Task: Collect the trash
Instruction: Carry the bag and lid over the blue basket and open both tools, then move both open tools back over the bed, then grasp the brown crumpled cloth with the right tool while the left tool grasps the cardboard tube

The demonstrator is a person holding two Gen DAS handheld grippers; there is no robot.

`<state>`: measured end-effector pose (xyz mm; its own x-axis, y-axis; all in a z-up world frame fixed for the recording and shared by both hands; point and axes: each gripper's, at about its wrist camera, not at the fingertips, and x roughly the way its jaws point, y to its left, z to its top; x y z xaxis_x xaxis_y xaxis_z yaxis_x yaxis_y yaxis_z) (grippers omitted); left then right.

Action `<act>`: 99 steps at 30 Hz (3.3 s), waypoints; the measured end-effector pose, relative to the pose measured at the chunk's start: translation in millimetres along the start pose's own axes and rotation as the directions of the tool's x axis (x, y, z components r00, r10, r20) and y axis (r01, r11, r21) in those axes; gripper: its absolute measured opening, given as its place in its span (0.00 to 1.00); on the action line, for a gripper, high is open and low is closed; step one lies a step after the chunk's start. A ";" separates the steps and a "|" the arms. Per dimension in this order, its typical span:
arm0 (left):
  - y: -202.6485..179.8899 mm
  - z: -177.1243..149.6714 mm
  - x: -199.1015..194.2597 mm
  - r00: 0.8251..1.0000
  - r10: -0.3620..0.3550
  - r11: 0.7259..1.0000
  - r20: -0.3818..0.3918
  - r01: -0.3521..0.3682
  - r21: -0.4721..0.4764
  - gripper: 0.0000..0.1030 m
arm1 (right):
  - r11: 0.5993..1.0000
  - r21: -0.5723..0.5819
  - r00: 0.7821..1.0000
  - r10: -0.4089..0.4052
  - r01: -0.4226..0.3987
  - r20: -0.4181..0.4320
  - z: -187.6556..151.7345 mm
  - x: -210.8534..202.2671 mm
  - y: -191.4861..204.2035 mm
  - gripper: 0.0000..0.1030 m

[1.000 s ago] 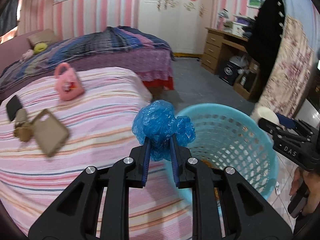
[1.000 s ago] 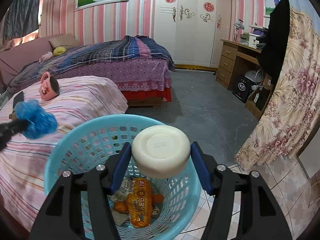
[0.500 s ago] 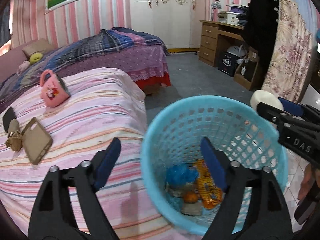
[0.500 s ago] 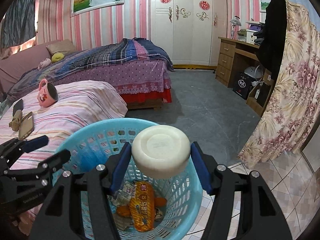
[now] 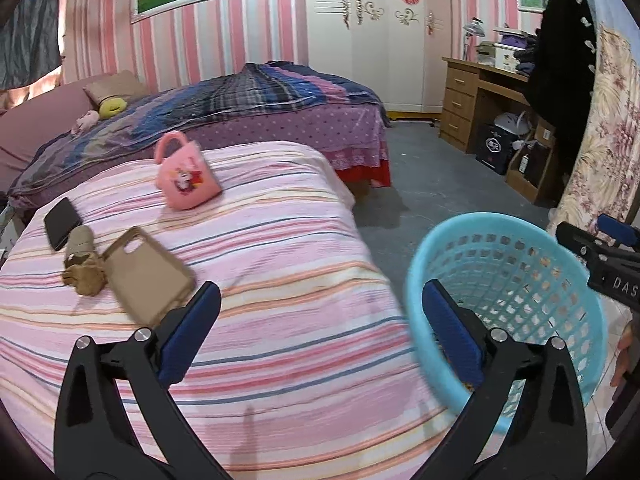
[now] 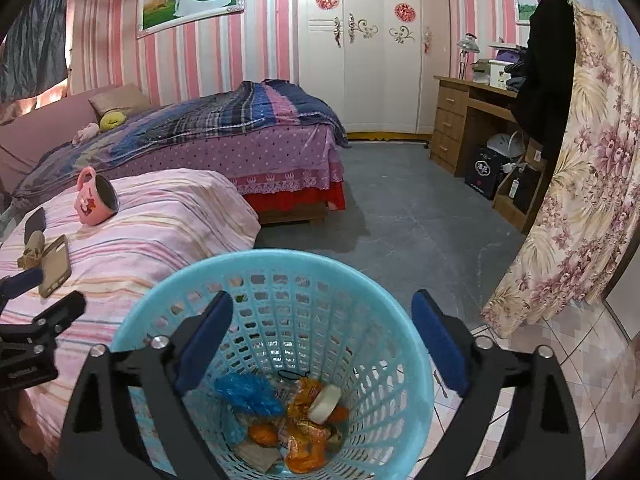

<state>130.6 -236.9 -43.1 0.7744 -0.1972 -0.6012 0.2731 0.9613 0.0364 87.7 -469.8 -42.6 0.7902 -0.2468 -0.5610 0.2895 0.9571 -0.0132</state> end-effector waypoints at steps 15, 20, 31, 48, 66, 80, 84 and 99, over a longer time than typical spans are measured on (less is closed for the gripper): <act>125.0 10.0 -18.1 0.990 0.136 0.988 0.025 -0.134 -0.073 0.95 | 0.999 -0.041 0.999 0.036 -0.036 0.014 21.0 9.4 60.0 0.95; 171.6 10.5 -25.5 0.981 0.191 0.979 0.043 -0.187 -0.080 0.95 | 0.994 -0.080 0.997 0.078 -0.078 0.006 26.4 11.2 96.7 0.95; 265.4 -1.5 -29.0 0.959 0.284 0.949 0.008 -0.280 -0.146 0.95 | 0.968 -0.148 0.979 0.203 -0.205 -0.028 29.5 13.5 184.9 0.95; 376.5 -23.5 -3.1 0.921 0.372 0.891 -0.113 -0.389 -0.235 0.95 | 0.889 -0.292 0.934 0.350 -0.353 -0.067 21.5 22.6 339.0 0.95; 401.7 -33.2 8.0 0.917 0.362 0.877 -0.170 -0.396 -0.272 0.95 | 0.758 -0.415 0.864 0.447 -0.503 -0.231 -9.5 34.4 429.1 0.80; 368.7 -13.7 25.5 0.933 0.324 0.891 -0.155 -0.356 -0.281 0.95 | 0.755 -0.387 0.846 0.506 -0.530 -0.170 -4.7 28.9 403.0 0.33; 350.3 -2.4 34.3 0.948 0.285 0.905 -0.142 -0.315 -0.287 0.95 | 0.803 -0.336 0.869 0.477 -0.491 -0.129 1.9 29.2 371.1 0.33; 305.0 11.8 96.2 0.950 0.210 0.915 -0.233 -0.275 -0.296 0.83 | 0.878 -0.224 0.906 0.410 -0.422 -0.103 26.7 44.8 279.8 0.33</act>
<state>295.1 35.1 -80.4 0.6597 0.0593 -0.7492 -0.1318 0.9906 -0.0376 218.5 -217.2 -49.3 0.7790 0.1840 -0.5994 -0.2005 0.9789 0.0398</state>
